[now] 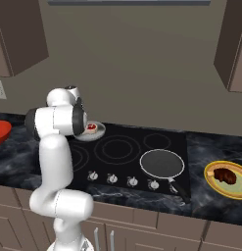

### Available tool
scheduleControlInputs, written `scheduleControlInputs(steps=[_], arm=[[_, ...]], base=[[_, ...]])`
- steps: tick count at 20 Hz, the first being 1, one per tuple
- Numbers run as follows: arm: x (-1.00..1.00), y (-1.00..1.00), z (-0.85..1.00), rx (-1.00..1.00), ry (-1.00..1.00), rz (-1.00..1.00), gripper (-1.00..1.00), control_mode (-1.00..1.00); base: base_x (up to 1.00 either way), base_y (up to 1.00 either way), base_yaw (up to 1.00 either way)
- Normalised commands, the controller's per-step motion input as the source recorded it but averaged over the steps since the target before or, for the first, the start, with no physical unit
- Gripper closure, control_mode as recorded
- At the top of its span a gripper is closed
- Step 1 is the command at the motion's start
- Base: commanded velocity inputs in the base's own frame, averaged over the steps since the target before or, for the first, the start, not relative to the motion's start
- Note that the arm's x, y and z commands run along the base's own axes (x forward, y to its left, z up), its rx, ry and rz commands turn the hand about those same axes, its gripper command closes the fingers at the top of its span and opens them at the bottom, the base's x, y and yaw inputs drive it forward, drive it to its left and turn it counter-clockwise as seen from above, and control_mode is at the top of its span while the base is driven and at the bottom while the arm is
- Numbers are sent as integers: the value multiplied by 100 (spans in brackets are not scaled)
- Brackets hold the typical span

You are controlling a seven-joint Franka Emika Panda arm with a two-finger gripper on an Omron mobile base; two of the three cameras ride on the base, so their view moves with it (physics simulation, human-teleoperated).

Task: Place one of the steaks on the plate and the other in the bowl. Then place the bowl in the fridge.

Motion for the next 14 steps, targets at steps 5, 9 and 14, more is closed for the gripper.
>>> scheduleControlInputs(steps=[5,9,14], arm=[[22,0,-30,0,0,-6,-100,-100],[26,0,-25,0,0,-5,-100,-100],[31,0,-17,0,0,-5,-100,-100]], base=[[0,0,0],[0,0,0],[0,0,0]])
